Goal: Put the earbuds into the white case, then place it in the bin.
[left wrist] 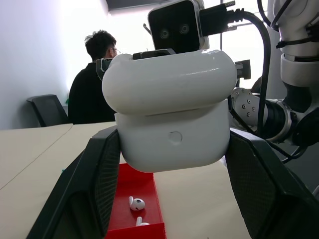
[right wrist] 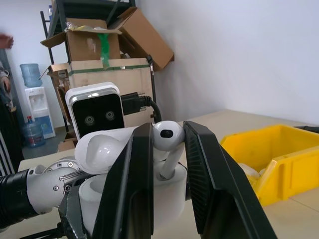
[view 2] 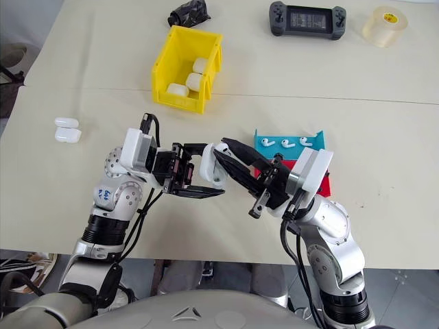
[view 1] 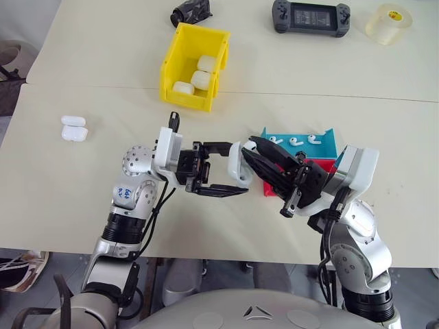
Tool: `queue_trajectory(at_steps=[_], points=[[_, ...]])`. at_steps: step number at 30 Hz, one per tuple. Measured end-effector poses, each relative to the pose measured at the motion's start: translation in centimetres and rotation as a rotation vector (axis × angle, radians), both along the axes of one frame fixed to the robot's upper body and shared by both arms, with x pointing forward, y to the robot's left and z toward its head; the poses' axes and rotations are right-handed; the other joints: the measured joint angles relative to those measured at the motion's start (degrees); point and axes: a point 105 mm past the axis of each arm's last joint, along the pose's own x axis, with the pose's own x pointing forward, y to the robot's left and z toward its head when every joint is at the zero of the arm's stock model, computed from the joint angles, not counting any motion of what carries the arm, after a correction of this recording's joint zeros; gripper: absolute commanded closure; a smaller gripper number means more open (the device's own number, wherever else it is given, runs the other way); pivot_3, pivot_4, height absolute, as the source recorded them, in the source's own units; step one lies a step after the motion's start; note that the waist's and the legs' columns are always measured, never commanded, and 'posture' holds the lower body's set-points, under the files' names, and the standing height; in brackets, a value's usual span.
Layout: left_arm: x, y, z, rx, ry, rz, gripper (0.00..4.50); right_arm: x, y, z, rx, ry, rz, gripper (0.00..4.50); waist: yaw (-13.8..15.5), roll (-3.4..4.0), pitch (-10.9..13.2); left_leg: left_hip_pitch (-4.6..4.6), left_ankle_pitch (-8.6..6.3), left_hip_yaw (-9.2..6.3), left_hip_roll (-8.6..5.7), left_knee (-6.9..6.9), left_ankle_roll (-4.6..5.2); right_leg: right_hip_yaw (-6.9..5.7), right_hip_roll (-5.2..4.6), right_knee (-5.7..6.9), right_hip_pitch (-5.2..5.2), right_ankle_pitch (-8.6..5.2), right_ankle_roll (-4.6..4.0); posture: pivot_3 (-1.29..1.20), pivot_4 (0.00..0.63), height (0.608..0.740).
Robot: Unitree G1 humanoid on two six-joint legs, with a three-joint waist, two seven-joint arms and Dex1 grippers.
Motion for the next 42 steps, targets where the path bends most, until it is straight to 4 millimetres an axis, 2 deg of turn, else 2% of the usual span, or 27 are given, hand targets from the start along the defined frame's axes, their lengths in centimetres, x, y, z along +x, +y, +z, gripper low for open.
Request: queue_trajectory(at_steps=[11, 13, 19, 23, 28, 31, 35, 37, 39, 42], points=[[-0.1, -0.2, 0.0, -0.007, 0.003, -0.005, 1.70, -0.2, 0.0, -0.2, -0.067, -0.038, 0.016, 3.96, 0.01, 0.00, 0.00, 0.00, 0.00, 0.00, 0.00, 0.00, 0.00, -0.01, -0.01, -0.02, 0.00, 0.00, 0.00, 0.00, 0.150, 0.740], [-0.1, -0.2, 0.0, -0.007, 0.003, -0.006, 1.70, -0.2, 0.0, -0.2, -0.065, -0.033, 0.020, 3.25, 0.01, 0.00, 0.00, -0.01, 0.00, 0.00, 0.00, 0.00, 0.00, 0.00, -0.01, -0.02, 0.00, 0.00, 0.00, 0.00, 0.150, 0.740], [0.0, -0.3, 0.1, -0.021, 0.007, 0.001, 1.70, -1.0, 0.2, -0.1, -0.056, -0.023, 0.099, 1.46, 0.02, 0.00, 0.00, -0.01, 0.00, -0.01, 0.01, 0.00, 0.00, -0.01, -0.03, -0.05, 0.01, 0.00, 0.00, 0.00, 0.150, 0.740], [0.3, -0.4, 0.6, -0.043, 0.001, 0.017, 1.70, -0.8, 0.2, -0.8, -0.083, 0.008, 0.106, 0.09, 0.05, 0.00, 0.00, -0.01, 0.00, 0.00, 0.01, -0.01, 0.00, -0.01, -0.05, -0.08, 0.01, 0.00, 0.00, 0.00, 0.150, 0.740], [0.3, -0.5, 0.8, -0.053, 0.000, 0.026, 1.70, -0.5, -0.8, -1.0, -0.124, 0.020, 0.080, 0.02, 0.19, 0.00, 0.00, -0.02, 0.00, -0.02, -0.03, -0.01, 0.01, -0.03, -0.08, -0.08, 0.03, 0.00, 0.00, 0.00, 0.150, 0.740], [0.3, -0.5, 0.8, -0.047, 0.000, 0.031, 1.70, -0.3, -2.6, -0.8, -0.146, 0.021, 0.025, 0.02, 0.19, -0.01, 0.00, -0.03, -0.01, -0.02, -0.02, -0.01, 0.02, -0.04, -0.09, -0.10, 0.03, 0.00, 0.00, 0.00, 0.150, 0.740], [0.2, 0.6, -0.2, -0.012, 0.006, 0.063, 1.70, -0.2, -8.4, -1.0, -0.294, 0.032, -0.154, 0.02, 0.23, -0.01, 0.00, -0.02, -0.03, 0.00, -0.02, -0.04, 0.06, -0.04, -0.10, -0.14, 0.09, 0.01, 0.01, 0.00, 0.150, 0.740], [0.1, 0.9, -0.6, 0.003, 0.009, 0.076, 1.70, -0.4, -10.3, -1.0, -0.342, 0.023, -0.199, 0.02, 0.22, -0.02, 0.01, -0.02, -0.02, 0.00, 0.04, -0.03, 0.05, -0.04, -0.09, -0.15, 0.10, 0.00, 0.01, 0.00, 0.150, 0.740], [-0.1, 0.8, -0.5, 0.005, -0.014, 0.075, 1.70, -0.7, -12.0, -1.8, -0.395, 0.035, -0.215, 0.02, 0.22, -0.01, 0.01, 0.03, -0.02, 0.03, 0.04, -0.03, 0.06, -0.01, -0.10, -0.19, 0.12, 0.00, 0.01, 0.00, 0.150, 0.740], [-0.5, 1.1, -1.1, 0.036, -0.048, 0.084, 1.70, -0.8, -17.1, -3.8, -0.513, 0.127, -0.321, 0.02, 0.30, -0.01, 0.01, 0.03, -0.02, 0.05, -0.04, -0.04, 0.16, 0.00, -0.12, -0.21, 0.18, 0.01, 0.01, 0.00, 0.150, 0.740]])
